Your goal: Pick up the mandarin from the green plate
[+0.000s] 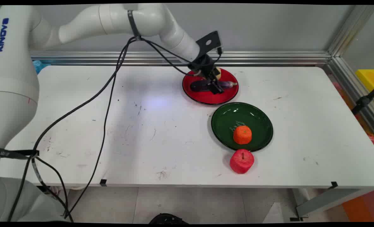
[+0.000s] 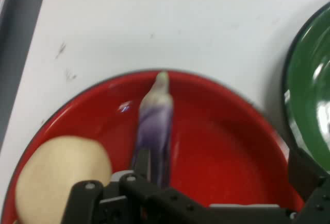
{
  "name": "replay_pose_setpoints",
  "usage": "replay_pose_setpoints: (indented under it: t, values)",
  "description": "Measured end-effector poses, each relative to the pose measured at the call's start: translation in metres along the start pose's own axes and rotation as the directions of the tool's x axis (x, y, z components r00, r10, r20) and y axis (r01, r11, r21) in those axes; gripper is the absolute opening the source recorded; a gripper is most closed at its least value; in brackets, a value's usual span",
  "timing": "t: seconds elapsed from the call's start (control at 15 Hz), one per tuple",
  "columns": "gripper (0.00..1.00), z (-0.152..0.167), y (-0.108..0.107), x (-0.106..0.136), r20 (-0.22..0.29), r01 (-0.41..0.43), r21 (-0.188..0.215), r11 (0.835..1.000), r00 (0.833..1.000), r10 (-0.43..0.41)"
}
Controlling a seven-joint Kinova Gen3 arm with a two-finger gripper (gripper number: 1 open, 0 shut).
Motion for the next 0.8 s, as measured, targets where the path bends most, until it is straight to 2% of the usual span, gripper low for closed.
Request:
replay_pose_setpoints:
  t: [0.47, 0.8]
  values:
    - [1.00, -0.008, 0.040, 0.049, -0.058, 0.041, -0.046, 0.998, 0.997, -0.044]
    - [1.00, -0.007, 0.071, 0.064, -0.072, 0.045, -0.068, 0.997, 0.996, -0.050]
